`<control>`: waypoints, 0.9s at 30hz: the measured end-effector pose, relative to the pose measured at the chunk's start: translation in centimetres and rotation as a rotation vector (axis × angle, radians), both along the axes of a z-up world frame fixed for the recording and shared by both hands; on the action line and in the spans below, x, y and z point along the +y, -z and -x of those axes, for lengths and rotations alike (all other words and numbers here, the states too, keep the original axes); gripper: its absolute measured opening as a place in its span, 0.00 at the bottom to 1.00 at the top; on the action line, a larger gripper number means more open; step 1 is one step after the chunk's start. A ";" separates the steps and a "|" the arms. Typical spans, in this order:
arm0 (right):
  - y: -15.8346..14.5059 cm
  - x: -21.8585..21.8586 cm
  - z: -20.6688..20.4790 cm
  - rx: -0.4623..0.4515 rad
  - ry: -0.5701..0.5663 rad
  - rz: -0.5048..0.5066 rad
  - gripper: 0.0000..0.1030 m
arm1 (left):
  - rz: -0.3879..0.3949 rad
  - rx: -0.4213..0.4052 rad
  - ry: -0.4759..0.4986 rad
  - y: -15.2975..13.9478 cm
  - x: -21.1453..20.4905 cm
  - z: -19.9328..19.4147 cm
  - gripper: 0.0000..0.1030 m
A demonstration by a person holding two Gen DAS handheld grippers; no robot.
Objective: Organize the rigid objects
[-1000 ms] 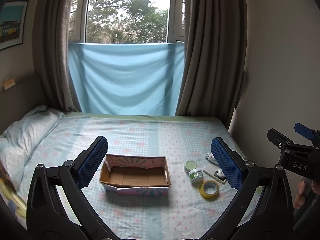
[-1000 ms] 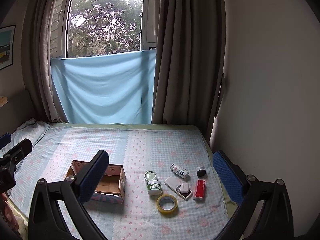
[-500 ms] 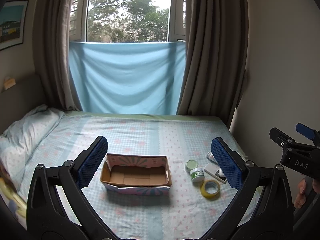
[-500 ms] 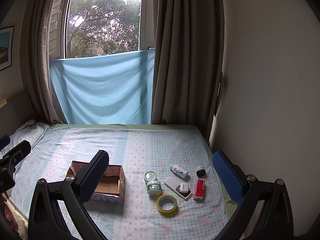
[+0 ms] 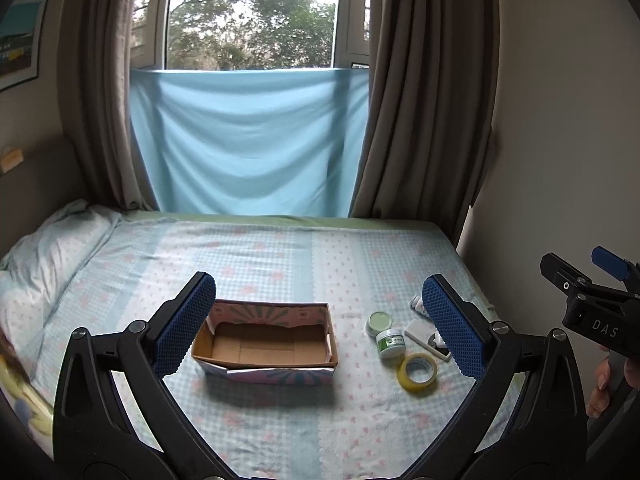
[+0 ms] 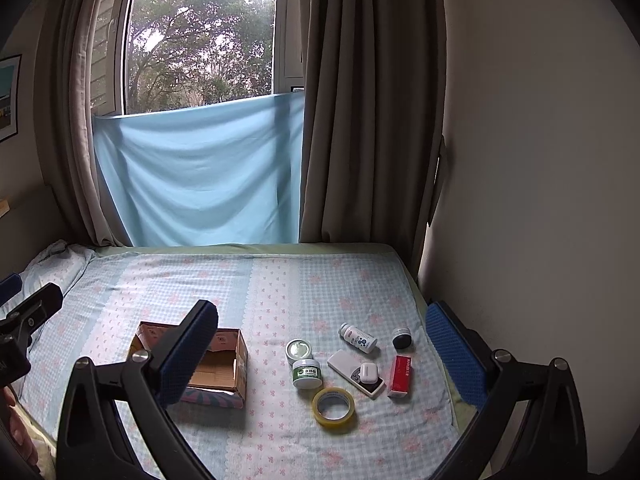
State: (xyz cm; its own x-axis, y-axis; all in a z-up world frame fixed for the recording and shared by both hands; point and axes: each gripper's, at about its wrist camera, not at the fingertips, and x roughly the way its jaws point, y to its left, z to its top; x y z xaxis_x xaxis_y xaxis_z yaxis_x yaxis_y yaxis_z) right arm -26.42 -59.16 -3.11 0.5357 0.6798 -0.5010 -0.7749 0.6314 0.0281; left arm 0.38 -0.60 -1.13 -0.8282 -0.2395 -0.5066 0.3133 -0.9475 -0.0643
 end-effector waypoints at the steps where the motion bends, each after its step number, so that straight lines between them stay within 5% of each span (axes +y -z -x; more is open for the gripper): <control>1: 0.1 0.1 -0.3 0.004 0.000 0.005 1.00 | -0.006 -0.016 0.003 0.3 0.0 0.5 1.00; 13: 5.5 2.2 -9.3 0.127 0.060 0.131 1.00 | -0.137 -0.252 0.057 8.2 1.5 11.6 1.00; 27: 21.8 6.4 -23.8 0.408 0.184 0.333 1.00 | -0.283 -0.547 0.056 24.6 5.0 26.2 1.00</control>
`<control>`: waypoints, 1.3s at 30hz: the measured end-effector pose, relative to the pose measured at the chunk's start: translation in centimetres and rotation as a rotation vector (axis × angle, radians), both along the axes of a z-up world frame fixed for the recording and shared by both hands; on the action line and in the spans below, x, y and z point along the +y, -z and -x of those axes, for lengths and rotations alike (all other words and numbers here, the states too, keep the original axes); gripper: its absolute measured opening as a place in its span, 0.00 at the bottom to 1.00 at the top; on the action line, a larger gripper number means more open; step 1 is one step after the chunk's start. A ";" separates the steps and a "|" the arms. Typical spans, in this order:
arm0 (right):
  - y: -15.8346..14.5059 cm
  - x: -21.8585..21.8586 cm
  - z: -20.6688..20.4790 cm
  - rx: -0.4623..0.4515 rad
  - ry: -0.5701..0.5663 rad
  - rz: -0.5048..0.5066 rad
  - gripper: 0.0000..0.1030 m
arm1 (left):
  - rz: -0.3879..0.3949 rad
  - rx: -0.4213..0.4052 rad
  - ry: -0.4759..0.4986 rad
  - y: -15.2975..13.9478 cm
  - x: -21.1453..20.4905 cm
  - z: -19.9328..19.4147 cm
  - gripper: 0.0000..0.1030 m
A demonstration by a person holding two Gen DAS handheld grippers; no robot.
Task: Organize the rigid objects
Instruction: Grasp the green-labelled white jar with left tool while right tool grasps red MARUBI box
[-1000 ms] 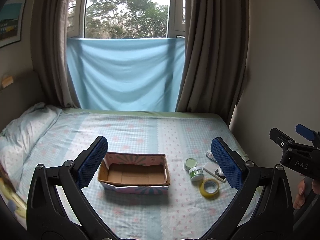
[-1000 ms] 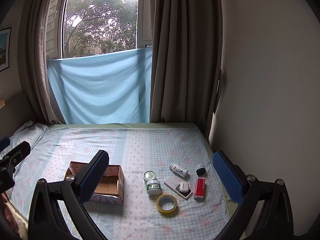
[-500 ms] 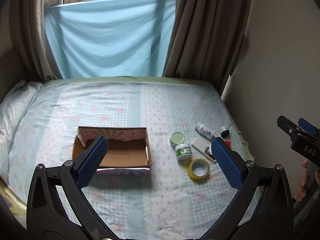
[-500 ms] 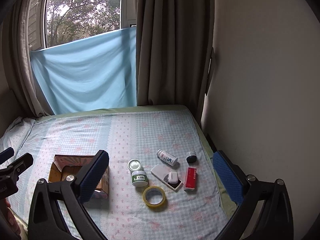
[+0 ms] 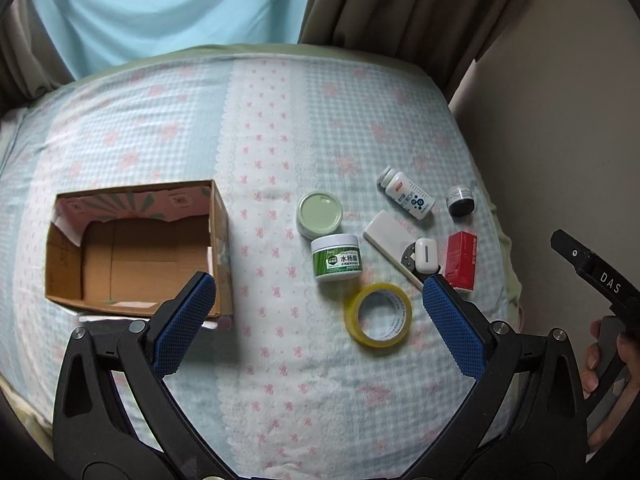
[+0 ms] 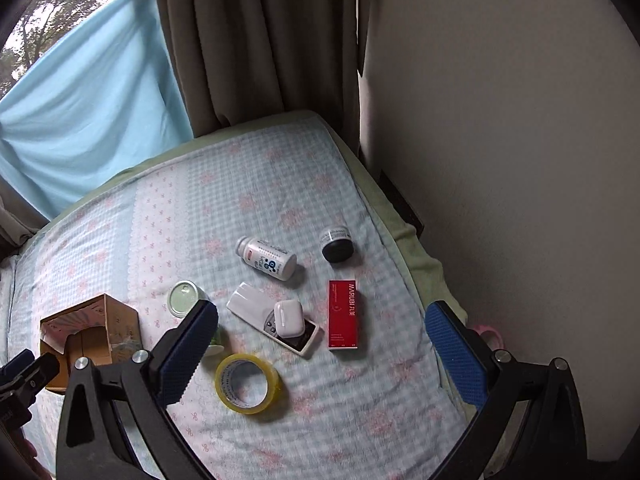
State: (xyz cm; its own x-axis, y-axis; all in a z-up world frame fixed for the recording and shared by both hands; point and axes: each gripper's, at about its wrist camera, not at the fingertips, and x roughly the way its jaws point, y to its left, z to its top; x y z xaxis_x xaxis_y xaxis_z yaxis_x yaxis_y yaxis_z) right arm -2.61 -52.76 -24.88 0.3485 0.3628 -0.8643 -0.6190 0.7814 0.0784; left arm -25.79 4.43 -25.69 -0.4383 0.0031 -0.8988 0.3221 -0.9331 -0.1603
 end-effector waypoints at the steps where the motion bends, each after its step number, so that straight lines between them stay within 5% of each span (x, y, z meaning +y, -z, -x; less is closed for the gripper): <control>1: 1.2 0.3 -0.6 0.021 0.005 0.019 1.00 | -0.010 -0.023 -0.005 1.3 0.0 0.9 1.00; 10: 13.3 3.7 -5.9 0.189 0.005 0.188 1.00 | -0.095 -0.216 -0.052 13.0 0.1 7.0 1.00; 16: 18.8 5.5 -6.9 0.272 -0.042 0.258 0.85 | -0.120 -0.290 -0.070 17.9 0.2 9.6 1.00; 22: 21.5 6.0 -7.2 0.301 -0.067 0.310 0.85 | -0.134 -0.345 -0.058 21.4 1.1 11.4 0.99; 24: 22.3 5.9 -7.3 0.303 -0.060 0.342 0.81 | -0.146 -0.366 -0.061 22.4 1.3 11.8 0.85; 26: 23.1 5.9 -7.5 0.325 -0.053 0.368 0.64 | -0.158 -0.392 -0.064 23.3 1.4 12.0 0.77; 29: 23.6 5.5 -7.6 0.360 -0.036 0.359 0.52 | -0.197 -0.402 -0.068 24.1 1.2 12.0 0.66; 32: 23.4 5.5 -7.4 0.379 -0.046 0.332 0.38 | -0.206 -0.380 -0.076 24.0 1.0 11.8 0.66; 39: 22.9 4.8 -7.1 0.370 -0.046 0.321 0.37 | -0.193 -0.350 -0.079 23.4 1.2 11.0 0.66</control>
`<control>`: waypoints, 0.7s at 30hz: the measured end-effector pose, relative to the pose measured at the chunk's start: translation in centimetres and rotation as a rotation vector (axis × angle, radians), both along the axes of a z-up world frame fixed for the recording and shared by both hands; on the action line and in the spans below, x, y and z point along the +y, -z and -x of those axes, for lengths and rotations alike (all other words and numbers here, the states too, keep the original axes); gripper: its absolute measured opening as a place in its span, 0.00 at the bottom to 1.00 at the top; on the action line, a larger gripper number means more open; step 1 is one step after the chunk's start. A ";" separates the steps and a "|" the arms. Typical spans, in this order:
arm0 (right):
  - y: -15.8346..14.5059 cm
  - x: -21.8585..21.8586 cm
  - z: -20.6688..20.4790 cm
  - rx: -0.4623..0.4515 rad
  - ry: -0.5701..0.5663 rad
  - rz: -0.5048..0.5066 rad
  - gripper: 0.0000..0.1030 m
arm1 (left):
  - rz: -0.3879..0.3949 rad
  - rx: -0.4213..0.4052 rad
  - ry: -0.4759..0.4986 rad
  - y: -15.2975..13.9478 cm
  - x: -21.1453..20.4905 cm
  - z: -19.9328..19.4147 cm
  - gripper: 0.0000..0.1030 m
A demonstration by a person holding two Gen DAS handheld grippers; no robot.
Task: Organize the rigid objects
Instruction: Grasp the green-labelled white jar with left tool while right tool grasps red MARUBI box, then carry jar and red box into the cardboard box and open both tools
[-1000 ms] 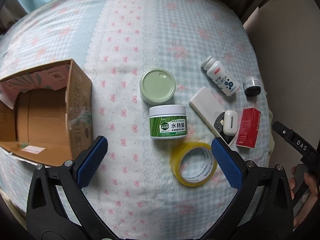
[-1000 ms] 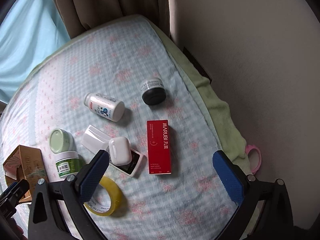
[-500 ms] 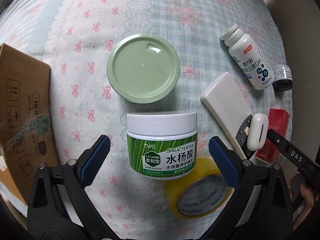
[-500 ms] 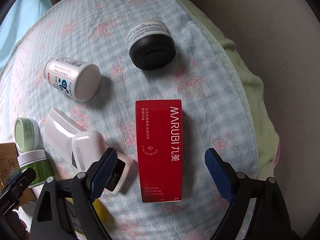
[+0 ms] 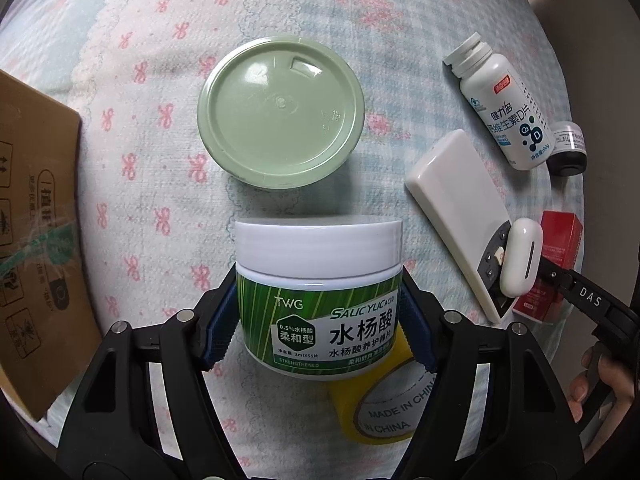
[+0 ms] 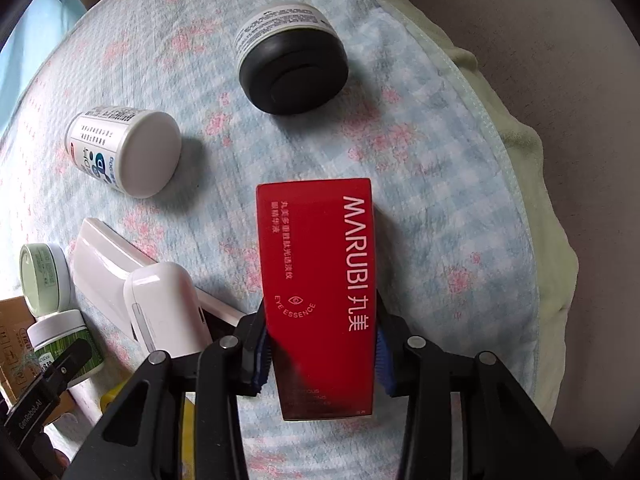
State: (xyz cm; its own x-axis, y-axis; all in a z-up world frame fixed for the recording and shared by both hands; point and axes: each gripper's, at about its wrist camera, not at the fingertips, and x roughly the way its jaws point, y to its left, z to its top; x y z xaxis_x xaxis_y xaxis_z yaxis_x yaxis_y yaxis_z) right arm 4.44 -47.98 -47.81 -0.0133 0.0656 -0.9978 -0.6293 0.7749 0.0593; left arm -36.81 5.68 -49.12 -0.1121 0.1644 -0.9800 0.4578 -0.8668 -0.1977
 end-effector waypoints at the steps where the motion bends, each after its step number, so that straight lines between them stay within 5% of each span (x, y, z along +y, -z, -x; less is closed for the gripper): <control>1: -0.1 -0.2 0.0 0.001 0.003 -0.005 0.37 | -0.003 0.003 -0.005 -0.1 0.0 -0.1 0.66; 11: -3.8 -1.7 1.1 -0.036 0.025 -0.072 0.36 | 0.008 0.067 -0.027 -4.1 -0.5 -0.9 0.66; 21: -14.0 -0.8 2.1 -0.097 -0.025 -0.174 0.36 | 0.040 0.197 -0.033 -14.5 -2.4 -4.3 0.66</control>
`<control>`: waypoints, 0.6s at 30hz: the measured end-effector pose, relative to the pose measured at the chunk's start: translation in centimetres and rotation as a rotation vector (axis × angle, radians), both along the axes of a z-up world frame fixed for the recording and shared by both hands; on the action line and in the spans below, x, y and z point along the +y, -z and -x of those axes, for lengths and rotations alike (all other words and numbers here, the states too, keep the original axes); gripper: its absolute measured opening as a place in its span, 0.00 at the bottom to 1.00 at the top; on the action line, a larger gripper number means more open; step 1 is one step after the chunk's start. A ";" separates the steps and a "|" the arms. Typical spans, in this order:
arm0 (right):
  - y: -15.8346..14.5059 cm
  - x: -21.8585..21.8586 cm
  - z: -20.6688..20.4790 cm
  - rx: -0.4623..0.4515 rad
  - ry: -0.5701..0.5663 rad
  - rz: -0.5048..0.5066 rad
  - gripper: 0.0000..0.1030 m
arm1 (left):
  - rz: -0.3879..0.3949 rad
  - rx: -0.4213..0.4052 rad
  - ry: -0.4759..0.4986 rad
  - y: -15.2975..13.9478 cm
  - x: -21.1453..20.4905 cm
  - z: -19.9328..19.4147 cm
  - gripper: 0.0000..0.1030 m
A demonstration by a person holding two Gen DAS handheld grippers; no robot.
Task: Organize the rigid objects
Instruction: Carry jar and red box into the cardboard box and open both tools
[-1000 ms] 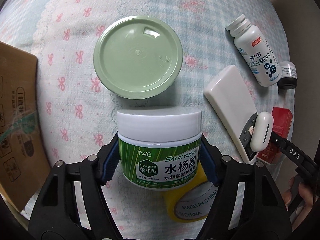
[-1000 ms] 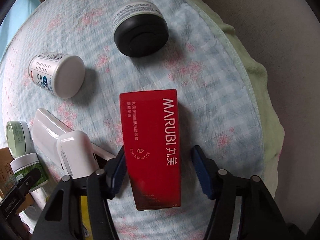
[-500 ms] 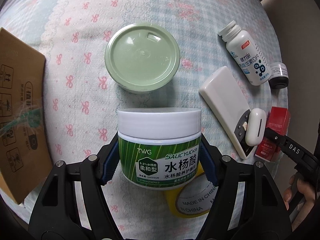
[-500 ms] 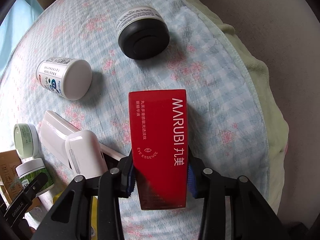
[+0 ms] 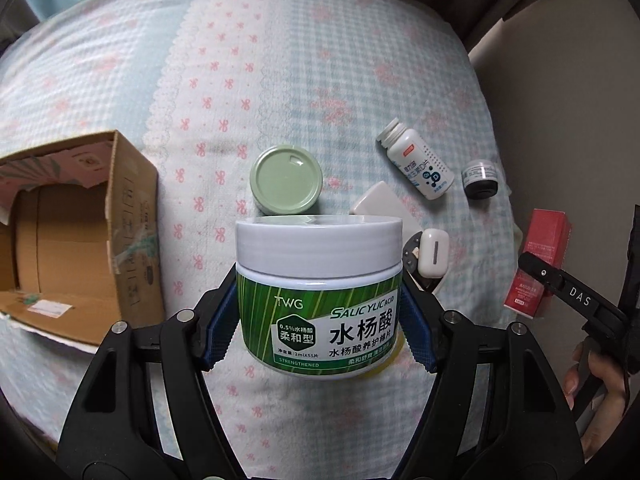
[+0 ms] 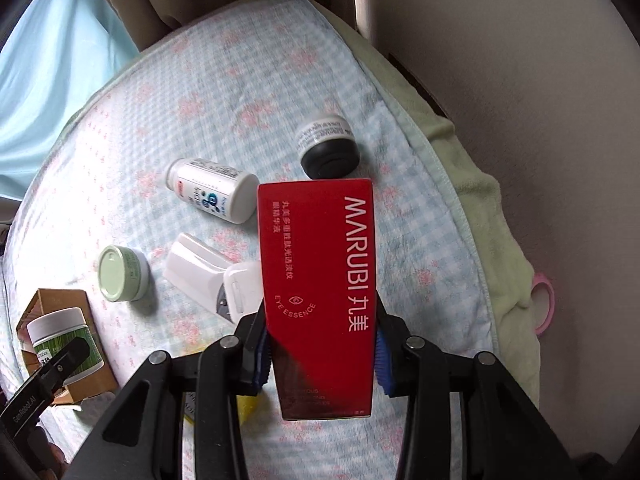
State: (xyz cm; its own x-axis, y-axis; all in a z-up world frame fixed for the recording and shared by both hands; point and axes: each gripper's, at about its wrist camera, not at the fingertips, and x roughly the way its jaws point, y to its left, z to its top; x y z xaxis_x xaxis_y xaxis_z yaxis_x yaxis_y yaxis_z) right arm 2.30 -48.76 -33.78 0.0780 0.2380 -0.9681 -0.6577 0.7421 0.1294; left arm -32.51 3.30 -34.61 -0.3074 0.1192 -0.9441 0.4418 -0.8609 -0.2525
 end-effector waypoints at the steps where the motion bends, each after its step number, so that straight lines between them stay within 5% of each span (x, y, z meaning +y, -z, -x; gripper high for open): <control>1: -1.1 -0.4 0.5 -0.009 -0.007 -0.014 0.36 | 0.004 0.015 -0.004 -1.2 -0.3 -0.5 0.66; 10: -7.5 1.6 6.0 -0.040 -0.063 -0.147 0.36 | 0.055 0.127 -0.037 -10.1 -3.7 -6.9 0.66; 18: -13.7 4.6 15.1 -0.007 -0.126 -0.245 0.37 | 0.110 0.163 -0.082 -15.3 -10.2 -15.3 0.66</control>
